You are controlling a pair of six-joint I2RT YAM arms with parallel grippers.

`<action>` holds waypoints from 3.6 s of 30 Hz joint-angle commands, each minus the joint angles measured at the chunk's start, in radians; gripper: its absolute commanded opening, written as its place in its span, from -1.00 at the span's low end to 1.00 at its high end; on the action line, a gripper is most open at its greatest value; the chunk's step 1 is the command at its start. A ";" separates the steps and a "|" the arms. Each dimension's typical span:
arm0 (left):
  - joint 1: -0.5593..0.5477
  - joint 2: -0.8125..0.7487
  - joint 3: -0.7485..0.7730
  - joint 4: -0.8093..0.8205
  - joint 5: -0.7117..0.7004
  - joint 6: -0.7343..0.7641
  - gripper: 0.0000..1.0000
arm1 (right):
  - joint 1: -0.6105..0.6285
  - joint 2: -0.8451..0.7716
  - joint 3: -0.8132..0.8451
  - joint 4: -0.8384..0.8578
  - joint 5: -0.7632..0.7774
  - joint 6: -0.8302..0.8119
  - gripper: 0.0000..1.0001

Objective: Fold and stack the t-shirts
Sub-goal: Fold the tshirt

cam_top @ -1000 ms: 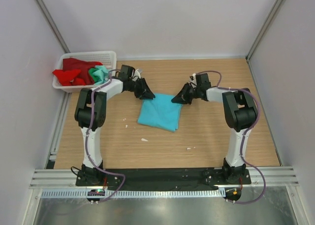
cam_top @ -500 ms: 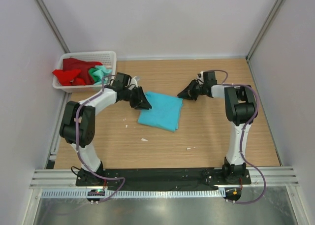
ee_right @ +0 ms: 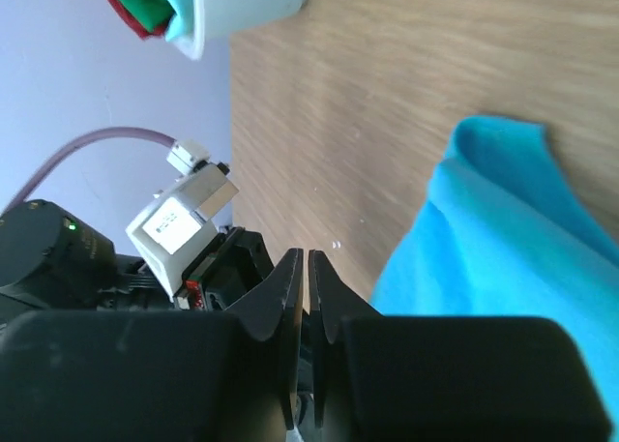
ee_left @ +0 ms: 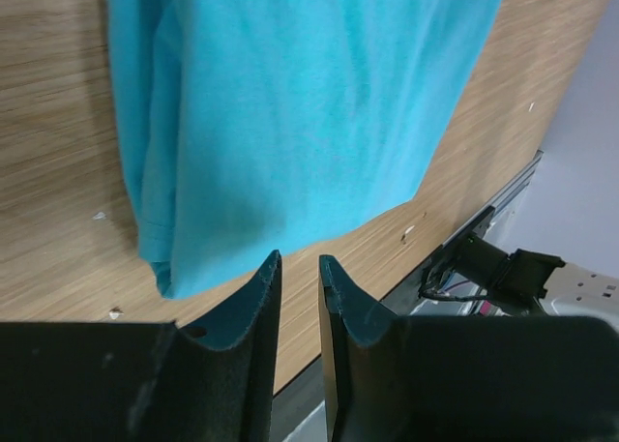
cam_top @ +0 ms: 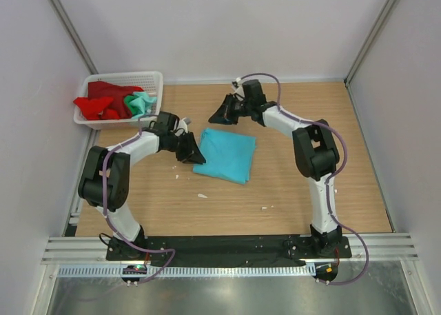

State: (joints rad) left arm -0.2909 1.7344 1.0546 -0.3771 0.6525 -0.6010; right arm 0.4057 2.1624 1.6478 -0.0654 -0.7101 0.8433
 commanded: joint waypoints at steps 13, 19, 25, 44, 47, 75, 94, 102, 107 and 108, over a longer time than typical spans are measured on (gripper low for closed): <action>0.018 -0.006 -0.022 0.037 0.001 0.027 -0.58 | 0.073 0.197 0.047 0.174 -0.031 0.151 -0.83; 0.018 -0.006 -0.106 0.012 -0.059 0.029 -0.58 | 0.073 0.240 0.067 0.226 -0.034 0.203 -0.84; 0.018 -0.009 -0.185 0.010 -0.109 0.012 -0.61 | 0.074 0.303 0.102 0.253 -0.028 0.238 -0.83; 0.018 -0.237 -0.092 -0.085 -0.183 0.087 -0.10 | 0.036 0.241 0.460 -0.379 0.087 -0.256 0.07; 0.018 -0.138 -0.044 -0.071 -0.152 0.102 -0.09 | 0.028 0.275 0.526 -0.508 0.109 -0.408 0.16; 0.018 0.053 0.021 -0.032 -0.113 0.090 -0.37 | 0.039 0.461 0.589 -0.366 -0.092 -0.346 -0.30; 0.018 0.066 0.010 -0.031 -0.103 0.081 -0.66 | 0.058 0.504 0.615 -0.320 -0.094 -0.316 -0.45; 0.018 0.074 0.007 -0.042 -0.096 0.081 -1.00 | 0.053 0.459 0.615 -0.275 -0.025 -0.267 -0.64; 0.018 0.036 -0.037 -0.039 -0.090 0.084 -1.00 | 0.045 0.432 0.616 -0.228 0.018 -0.213 -0.84; 0.016 0.030 -0.047 -0.039 -0.090 0.084 -1.00 | 0.045 0.432 0.615 -0.223 0.020 -0.205 -0.86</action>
State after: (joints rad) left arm -0.2752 1.8130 1.0367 -0.4263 0.5423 -0.5209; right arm 0.4545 2.6583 2.2238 -0.3618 -0.7380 0.5941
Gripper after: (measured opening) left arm 0.009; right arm 0.088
